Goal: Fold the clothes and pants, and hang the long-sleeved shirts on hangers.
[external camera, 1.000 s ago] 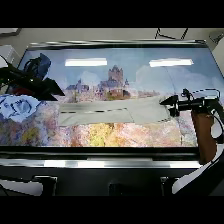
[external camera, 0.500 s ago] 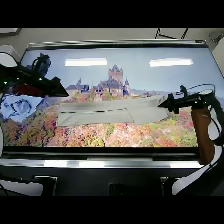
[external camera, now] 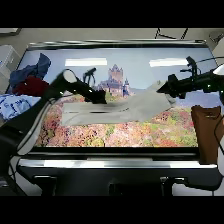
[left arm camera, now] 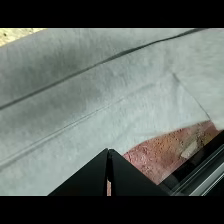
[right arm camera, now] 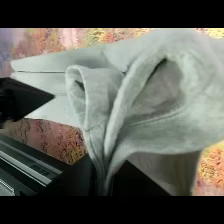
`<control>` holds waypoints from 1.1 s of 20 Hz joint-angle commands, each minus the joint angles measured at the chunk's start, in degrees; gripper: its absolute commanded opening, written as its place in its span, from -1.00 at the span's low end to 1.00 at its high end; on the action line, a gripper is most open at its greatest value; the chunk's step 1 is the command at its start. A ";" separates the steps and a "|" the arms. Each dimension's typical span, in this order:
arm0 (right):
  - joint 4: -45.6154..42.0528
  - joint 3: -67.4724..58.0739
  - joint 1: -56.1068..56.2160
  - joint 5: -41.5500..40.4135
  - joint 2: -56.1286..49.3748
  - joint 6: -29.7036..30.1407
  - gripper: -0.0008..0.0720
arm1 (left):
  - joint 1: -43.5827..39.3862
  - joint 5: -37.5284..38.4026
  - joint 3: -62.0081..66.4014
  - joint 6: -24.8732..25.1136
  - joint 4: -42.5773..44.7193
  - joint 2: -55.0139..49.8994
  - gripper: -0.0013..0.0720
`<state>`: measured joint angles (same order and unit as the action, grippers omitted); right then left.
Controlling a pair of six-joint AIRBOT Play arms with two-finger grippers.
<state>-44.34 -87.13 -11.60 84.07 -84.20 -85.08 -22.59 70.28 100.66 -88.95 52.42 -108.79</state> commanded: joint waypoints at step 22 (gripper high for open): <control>-0.39 -0.02 21.03 -14.71 2.75 -13.88 -0.84 | 2.49 -10.58 0.17 -11.80 18.56 7.52 -0.91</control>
<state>-46.48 -87.13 3.62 75.29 -76.66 -99.26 -28.86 53.04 100.79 -101.12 56.10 -109.49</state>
